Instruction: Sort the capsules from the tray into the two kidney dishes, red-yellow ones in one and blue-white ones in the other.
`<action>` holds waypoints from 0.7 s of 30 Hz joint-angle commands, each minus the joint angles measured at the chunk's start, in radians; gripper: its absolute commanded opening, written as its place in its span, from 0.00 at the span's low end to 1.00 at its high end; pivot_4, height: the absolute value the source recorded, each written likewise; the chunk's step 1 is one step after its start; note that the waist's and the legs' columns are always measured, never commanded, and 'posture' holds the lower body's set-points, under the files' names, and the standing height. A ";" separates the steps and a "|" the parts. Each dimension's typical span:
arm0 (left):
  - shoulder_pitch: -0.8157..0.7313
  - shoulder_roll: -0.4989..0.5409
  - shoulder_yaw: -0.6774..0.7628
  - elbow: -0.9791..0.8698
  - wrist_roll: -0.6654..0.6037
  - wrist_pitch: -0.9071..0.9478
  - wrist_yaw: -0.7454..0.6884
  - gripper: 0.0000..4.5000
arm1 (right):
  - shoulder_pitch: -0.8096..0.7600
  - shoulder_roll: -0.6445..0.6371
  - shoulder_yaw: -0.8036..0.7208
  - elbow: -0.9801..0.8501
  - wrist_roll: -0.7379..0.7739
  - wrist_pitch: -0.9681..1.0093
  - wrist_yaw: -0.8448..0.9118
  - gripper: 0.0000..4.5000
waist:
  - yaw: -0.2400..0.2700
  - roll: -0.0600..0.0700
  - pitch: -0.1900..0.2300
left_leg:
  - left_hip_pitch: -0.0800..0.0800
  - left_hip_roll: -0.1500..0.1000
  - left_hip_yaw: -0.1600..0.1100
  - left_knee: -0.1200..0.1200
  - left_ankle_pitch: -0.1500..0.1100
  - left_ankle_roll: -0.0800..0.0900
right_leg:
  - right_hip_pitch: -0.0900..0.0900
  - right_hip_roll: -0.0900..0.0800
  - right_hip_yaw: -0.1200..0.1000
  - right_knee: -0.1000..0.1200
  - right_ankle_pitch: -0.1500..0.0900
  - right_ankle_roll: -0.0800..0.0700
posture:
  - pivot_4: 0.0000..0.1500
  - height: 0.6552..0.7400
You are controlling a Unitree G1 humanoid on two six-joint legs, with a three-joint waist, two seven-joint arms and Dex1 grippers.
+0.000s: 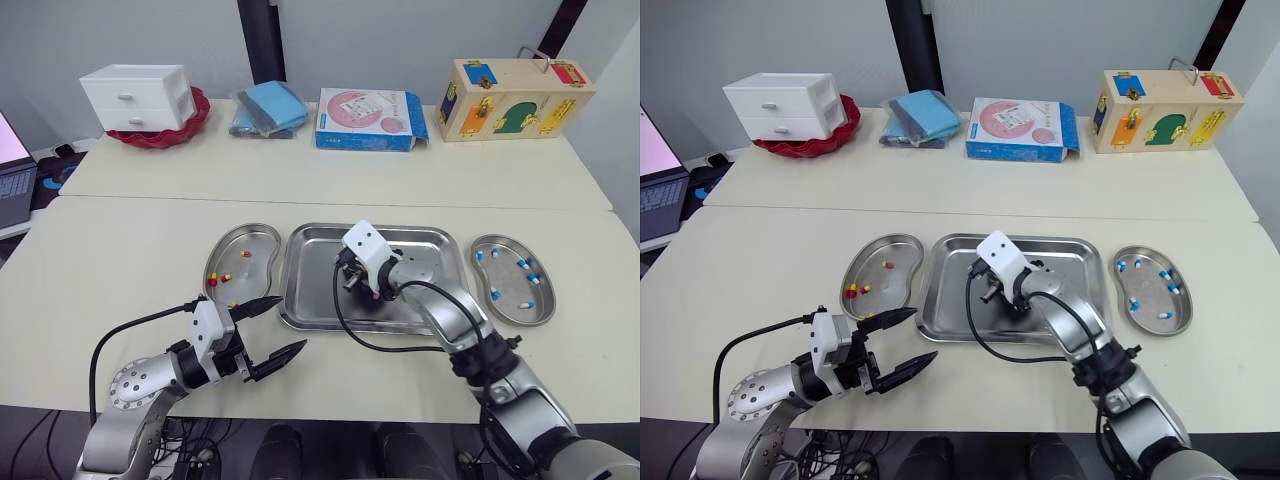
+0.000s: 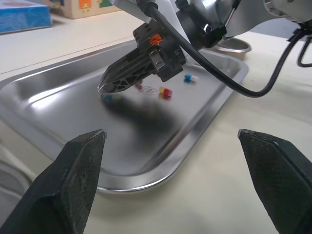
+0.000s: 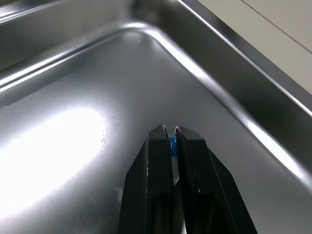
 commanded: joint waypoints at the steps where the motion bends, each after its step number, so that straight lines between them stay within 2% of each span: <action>1: -0.004 0.005 0.010 -0.023 -0.038 -0.040 -0.051 1.00 | 0.039 -0.047 -0.062 -0.186 0.040 0.046 0.043 0.01 | 0.000 0.000 0.000 | 0.000 0.000 0.000 0.000 0.000 0.000 | 0.000 0.000 0.000 0.000 0.000 0.000 | 1.00 0.88; 5: -0.010 0.001 0.016 -0.029 -0.069 -0.041 -0.083 1.00 | 0.132 -0.119 -0.182 -0.359 0.118 0.119 0.091 0.01 | 0.004 0.000 0.000 | 0.000 0.000 0.000 0.000 0.000 0.000 | 0.001 0.000 0.000 -0.001 0.000 0.000 | 1.00 0.88; 7: -0.023 -0.004 0.018 -0.026 -0.085 -0.042 -0.096 1.00 | 0.206 -0.160 -0.297 -0.457 0.180 0.154 0.126 0.01 | 0.008 0.000 0.000 | 0.000 0.000 0.000 0.000 0.000 0.000 | 0.001 0.000 0.000 -0.001 0.000 0.000 | 1.00 0.88; 11: -0.040 0.000 0.014 -0.006 -0.089 -0.058 -0.133 1.00 | 0.338 -0.186 -0.624 -0.603 0.322 0.268 0.181 0.01 | 0.009 0.000 0.000 | 0.000 0.000 -0.001 0.000 0.000 0.000 | 0.001 0.000 -0.001 -0.001 0.000 0.000 | 1.00 0.88; 17: -0.054 -0.006 0.010 0.006 -0.094 -0.065 -0.154 1.00 | 0.452 -0.259 -0.872 -0.621 0.367 0.312 0.175 0.01 | 0.006 0.000 0.000 | 0.001 0.000 0.000 0.000 0.000 0.000 | 0.002 0.000 0.000 -0.001 0.000 0.000 | 1.00 0.88; 21: -0.061 -0.011 0.005 0.010 -0.093 -0.069 -0.162 1.00 | 0.508 -0.297 -0.952 -0.580 0.376 0.300 0.169 0.01 | 0.005 0.000 0.000 | 0.001 -0.001 0.002 0.000 0.000 0.000 | 0.002 0.000 0.001 -0.002 0.000 0.000 | 1.00 0.88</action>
